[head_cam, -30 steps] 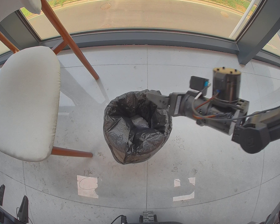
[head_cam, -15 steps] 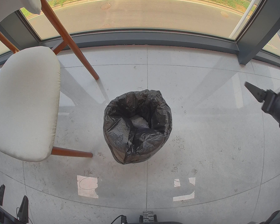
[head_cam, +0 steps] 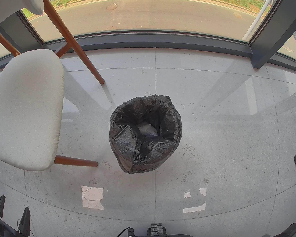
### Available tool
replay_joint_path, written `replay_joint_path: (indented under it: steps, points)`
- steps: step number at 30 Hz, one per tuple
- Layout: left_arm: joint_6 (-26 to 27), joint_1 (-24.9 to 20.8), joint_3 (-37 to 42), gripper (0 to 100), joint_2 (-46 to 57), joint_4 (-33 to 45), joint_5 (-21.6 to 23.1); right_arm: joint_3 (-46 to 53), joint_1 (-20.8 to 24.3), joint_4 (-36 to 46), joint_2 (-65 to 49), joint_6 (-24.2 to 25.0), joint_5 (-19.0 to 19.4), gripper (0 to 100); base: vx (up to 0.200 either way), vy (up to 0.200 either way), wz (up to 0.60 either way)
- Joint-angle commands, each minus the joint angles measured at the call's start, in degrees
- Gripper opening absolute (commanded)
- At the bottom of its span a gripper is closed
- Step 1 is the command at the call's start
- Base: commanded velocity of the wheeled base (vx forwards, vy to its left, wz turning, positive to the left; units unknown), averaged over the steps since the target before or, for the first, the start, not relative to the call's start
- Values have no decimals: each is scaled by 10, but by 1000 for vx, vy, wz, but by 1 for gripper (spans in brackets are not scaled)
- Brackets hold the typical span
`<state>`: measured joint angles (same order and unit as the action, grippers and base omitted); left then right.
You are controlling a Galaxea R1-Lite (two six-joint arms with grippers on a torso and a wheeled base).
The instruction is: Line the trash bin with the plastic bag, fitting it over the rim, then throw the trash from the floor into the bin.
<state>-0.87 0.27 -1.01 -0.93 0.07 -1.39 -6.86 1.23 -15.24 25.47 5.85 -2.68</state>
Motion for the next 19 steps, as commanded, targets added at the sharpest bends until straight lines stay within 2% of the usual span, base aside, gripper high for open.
replay_joint_path:
  steps: [1, 19]
  points:
    - [0, 0, 10, 100, 9, -1, 0, 61, -12, 167, -255, -70, 31, 100, 0, 0, 0]
    - [2, 0, 10, 100, 9, -1, -1, 66, -12, 157, -255, -67, 33, 100, 0, 0, 0]
